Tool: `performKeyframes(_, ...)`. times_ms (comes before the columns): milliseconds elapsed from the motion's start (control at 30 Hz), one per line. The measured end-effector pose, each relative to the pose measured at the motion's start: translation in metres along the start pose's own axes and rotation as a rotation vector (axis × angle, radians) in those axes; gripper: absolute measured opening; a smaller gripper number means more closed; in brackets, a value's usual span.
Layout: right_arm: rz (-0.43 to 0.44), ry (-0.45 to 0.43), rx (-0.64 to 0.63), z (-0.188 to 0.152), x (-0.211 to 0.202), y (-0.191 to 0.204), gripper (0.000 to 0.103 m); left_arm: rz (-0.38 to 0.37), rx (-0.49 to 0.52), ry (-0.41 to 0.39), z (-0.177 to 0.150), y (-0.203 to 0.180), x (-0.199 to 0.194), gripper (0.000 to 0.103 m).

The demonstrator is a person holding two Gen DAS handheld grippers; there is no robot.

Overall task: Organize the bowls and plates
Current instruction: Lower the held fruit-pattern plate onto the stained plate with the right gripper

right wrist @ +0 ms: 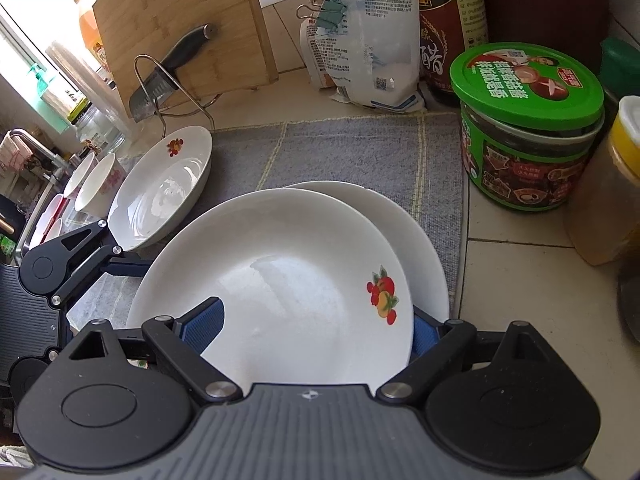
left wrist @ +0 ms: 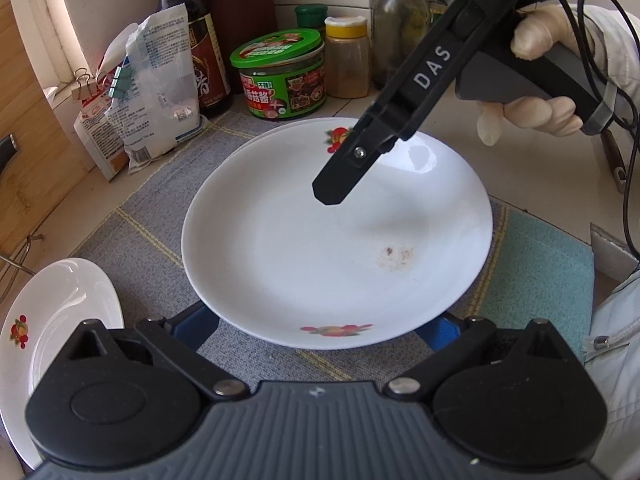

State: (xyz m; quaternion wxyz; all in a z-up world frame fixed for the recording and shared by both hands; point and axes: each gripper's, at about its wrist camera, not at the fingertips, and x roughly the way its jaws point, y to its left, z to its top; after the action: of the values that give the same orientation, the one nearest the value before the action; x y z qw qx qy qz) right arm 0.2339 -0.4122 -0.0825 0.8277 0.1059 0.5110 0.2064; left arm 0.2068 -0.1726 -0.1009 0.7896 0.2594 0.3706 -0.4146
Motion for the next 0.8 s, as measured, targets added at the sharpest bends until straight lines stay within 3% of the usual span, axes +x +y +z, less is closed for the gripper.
performKeyframes(800,-0.041,-0.01,0.017,-0.005,-0.012,0.003,0.096,-0.039,-0.007,-0.008,0.001,0.001,0.003,0.102)
